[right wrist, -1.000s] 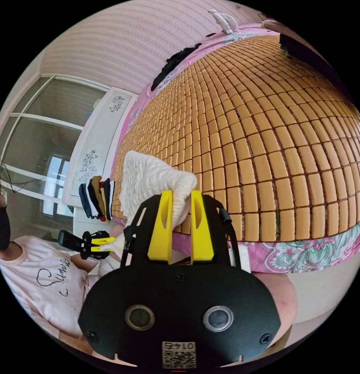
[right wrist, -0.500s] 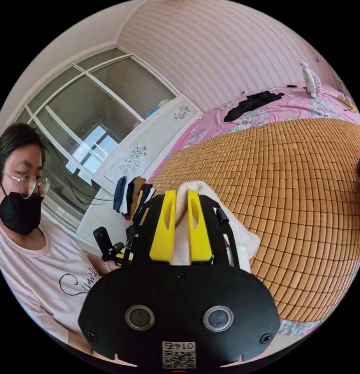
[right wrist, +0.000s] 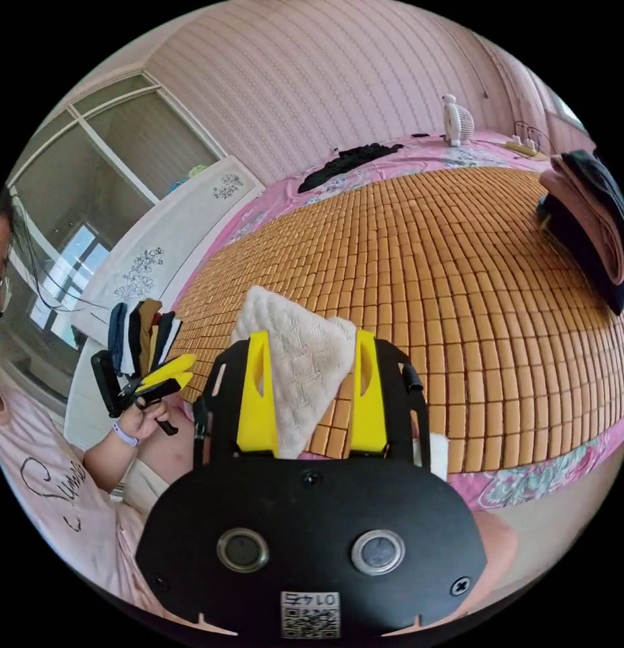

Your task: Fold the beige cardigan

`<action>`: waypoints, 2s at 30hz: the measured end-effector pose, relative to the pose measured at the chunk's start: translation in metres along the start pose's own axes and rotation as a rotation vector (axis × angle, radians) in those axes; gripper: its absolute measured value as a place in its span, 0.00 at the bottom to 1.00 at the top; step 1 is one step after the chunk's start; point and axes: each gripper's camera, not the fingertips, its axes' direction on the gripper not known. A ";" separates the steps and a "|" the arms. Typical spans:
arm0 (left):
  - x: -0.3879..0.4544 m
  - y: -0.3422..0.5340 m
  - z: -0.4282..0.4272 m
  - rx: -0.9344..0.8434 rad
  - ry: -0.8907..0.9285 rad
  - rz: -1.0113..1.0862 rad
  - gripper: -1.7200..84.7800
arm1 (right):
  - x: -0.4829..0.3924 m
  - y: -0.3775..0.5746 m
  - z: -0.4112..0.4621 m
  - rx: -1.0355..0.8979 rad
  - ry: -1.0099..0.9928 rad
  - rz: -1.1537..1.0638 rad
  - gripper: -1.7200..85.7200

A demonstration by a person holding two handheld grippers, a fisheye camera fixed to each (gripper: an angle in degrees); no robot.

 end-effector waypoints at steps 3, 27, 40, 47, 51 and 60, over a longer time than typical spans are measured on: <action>-0.012 -0.024 0.049 -0.062 0.022 -0.019 0.27 | 0.025 0.030 0.017 0.007 -0.077 0.135 0.25; -0.111 -0.010 0.031 -0.103 -0.096 -0.444 0.17 | -0.133 -0.119 0.237 -0.404 -0.355 -0.256 0.17; -0.151 -0.008 -0.033 -0.021 -0.361 -0.448 0.17 | -0.211 -0.117 0.300 -0.504 -0.299 -0.425 0.15; -0.150 -0.023 0.020 -0.128 -0.383 -0.443 0.13 | -0.270 -0.140 0.352 -0.484 -0.268 -0.476 0.11; -0.170 -0.045 0.026 -0.094 -0.479 -0.414 0.12 | -0.346 -0.183 0.408 -0.469 -0.251 -0.597 0.10; -0.213 -0.088 -0.027 0.198 -0.684 -0.478 0.11 | -0.391 -0.240 0.417 -0.418 -0.223 -0.551 0.09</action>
